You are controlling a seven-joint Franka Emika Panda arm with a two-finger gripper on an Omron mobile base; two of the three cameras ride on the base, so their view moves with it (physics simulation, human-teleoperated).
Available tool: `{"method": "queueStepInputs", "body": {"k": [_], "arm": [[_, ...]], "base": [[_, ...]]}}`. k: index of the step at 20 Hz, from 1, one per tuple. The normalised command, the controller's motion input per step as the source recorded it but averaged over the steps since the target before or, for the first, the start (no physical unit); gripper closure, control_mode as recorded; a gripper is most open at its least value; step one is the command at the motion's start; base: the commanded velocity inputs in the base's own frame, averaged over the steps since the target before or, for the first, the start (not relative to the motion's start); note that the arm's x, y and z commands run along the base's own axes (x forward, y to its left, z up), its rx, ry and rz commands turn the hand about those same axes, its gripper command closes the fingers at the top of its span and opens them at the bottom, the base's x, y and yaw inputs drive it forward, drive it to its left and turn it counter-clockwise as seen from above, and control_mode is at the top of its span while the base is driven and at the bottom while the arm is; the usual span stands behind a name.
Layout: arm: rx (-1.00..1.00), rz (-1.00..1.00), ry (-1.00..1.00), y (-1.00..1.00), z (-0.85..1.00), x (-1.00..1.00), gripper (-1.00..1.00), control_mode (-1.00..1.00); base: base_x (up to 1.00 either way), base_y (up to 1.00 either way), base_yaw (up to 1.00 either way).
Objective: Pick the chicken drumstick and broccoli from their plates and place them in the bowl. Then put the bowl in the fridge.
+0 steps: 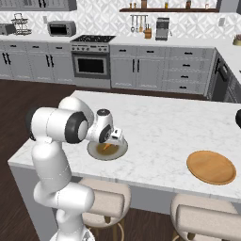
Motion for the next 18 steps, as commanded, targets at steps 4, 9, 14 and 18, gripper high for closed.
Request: {"method": "queueStepInputs", "body": {"k": [4, 9, 14, 18], "arm": [[0.00, 0.06, -0.01, -0.02, -0.43, 0.23, 1.00, -1.00], [0.00, 0.00, 0.02, -0.01, -0.11, 0.02, 1.00, -1.00], [-0.01, -0.04, 0.02, 0.04, 0.30, -0.01, 1.00, -1.00], [0.00, -0.14, 0.12, 0.00, 0.82, -0.21, 1.00, -1.00]], "base": [[0.00, 0.00, 0.00], [0.00, 0.00, 0.00], [0.00, 0.00, 0.00], [0.00, 0.00, 0.00]]}}
